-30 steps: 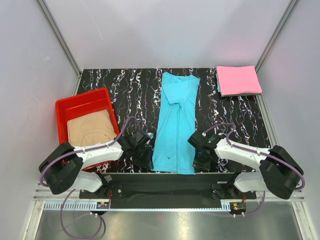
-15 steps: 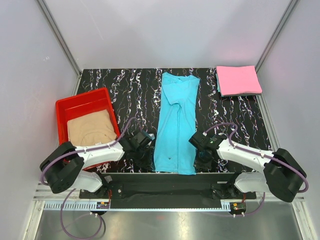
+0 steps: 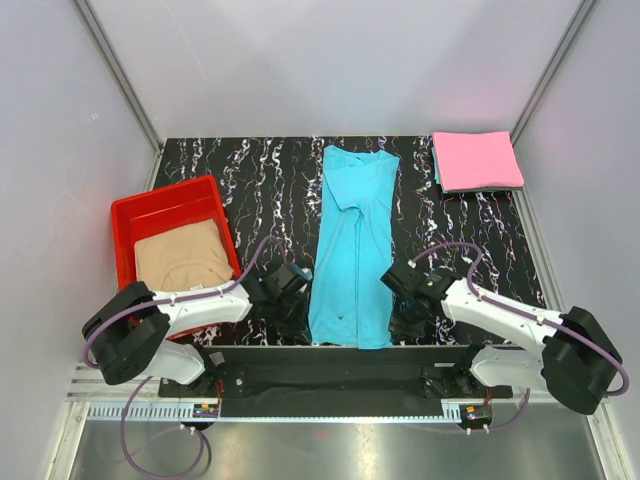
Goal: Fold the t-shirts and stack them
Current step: Fold the tshirt
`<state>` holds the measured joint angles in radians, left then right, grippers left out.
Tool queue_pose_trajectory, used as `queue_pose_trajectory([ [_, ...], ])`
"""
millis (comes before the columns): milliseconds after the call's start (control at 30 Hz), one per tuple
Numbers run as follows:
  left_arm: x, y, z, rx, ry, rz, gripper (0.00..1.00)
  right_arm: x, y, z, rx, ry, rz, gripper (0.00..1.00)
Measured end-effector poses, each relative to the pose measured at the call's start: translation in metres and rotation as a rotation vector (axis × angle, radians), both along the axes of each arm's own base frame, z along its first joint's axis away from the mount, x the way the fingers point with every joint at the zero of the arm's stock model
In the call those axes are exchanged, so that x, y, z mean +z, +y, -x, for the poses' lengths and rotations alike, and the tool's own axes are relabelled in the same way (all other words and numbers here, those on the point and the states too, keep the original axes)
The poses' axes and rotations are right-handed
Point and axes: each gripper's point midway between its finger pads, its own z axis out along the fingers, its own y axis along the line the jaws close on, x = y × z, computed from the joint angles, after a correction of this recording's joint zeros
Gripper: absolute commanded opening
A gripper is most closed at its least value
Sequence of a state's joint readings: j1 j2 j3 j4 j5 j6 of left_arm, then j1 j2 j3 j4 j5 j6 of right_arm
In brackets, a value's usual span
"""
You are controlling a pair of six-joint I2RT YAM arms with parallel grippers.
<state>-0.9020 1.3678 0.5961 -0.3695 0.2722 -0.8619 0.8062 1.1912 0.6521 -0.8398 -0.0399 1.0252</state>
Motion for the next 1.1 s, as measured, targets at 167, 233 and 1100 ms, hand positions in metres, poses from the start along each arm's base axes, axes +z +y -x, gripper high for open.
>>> queue_pose_trajectory([
  [167, 0.015, -0.012, -0.01, 0.001, -0.02, 0.027, 0.0, 0.005, 0.001, -0.008, 0.022, -0.034, 0.007, 0.0],
  [233, 0.022, -0.018, -0.017, 0.006, -0.027, 0.043, 0.0, 0.005, 0.002, -0.011, 0.038, -0.037, 0.019, 0.0],
  [1100, 0.053, -0.038, -0.193, 0.072, -0.132, 0.029, 0.0, 0.034, -0.002, -0.181, 0.129, -0.239, 0.044, 0.0],
])
